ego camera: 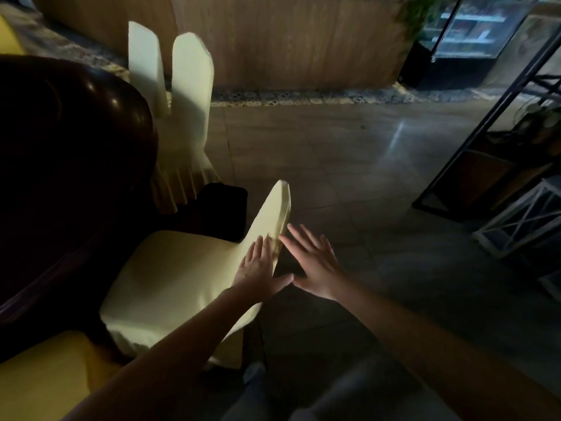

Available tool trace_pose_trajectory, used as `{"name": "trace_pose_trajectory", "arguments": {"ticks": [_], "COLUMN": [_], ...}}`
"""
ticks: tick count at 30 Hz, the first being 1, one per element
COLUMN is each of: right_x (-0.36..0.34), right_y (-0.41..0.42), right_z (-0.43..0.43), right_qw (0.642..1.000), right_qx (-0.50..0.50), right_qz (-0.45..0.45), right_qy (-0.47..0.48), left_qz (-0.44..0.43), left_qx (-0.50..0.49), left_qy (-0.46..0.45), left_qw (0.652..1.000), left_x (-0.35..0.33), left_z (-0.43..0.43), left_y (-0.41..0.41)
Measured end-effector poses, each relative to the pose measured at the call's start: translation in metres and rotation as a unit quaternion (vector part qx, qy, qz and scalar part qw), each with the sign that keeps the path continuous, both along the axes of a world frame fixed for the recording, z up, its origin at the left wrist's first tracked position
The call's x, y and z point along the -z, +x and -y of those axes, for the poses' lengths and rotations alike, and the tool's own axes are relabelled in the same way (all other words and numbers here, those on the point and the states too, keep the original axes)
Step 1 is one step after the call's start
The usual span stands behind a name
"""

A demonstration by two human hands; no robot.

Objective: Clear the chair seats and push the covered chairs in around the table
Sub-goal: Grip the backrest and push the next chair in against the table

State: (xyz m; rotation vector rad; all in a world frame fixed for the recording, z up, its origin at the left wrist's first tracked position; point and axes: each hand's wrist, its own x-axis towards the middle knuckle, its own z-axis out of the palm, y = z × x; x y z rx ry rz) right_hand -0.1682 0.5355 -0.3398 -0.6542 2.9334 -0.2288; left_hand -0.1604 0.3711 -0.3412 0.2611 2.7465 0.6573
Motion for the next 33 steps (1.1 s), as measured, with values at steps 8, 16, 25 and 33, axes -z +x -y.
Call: {"name": "trace_pose_trajectory", "arguments": {"ticks": [8, 16, 25, 33], "right_x": [-0.008, -0.019, -0.022, -0.028], "right_y": [-0.102, -0.153, -0.160, -0.145], "right_z": [-0.008, 0.030, 0.032, 0.042], "right_qw": [0.997, 0.973, 0.941, 0.916], "right_qx": [-0.062, -0.208, -0.299, -0.319], "right_qz": [-0.032, -0.047, -0.029, -0.066], "right_qy": [-0.013, 0.088, 0.154, 0.232], "left_qz": [0.084, 0.120, 0.114, 0.058], "left_qx": [-0.126, -0.128, -0.175, -0.238], "left_qy": [0.073, 0.061, 0.018, 0.007], "left_qw": [0.986, 0.983, 0.978, 0.969], "left_x": [0.012, 0.010, 0.001, -0.001], "left_z": [-0.024, -0.019, -0.028, -0.034], "left_y": [-0.079, -0.088, -0.075, -0.041]}}
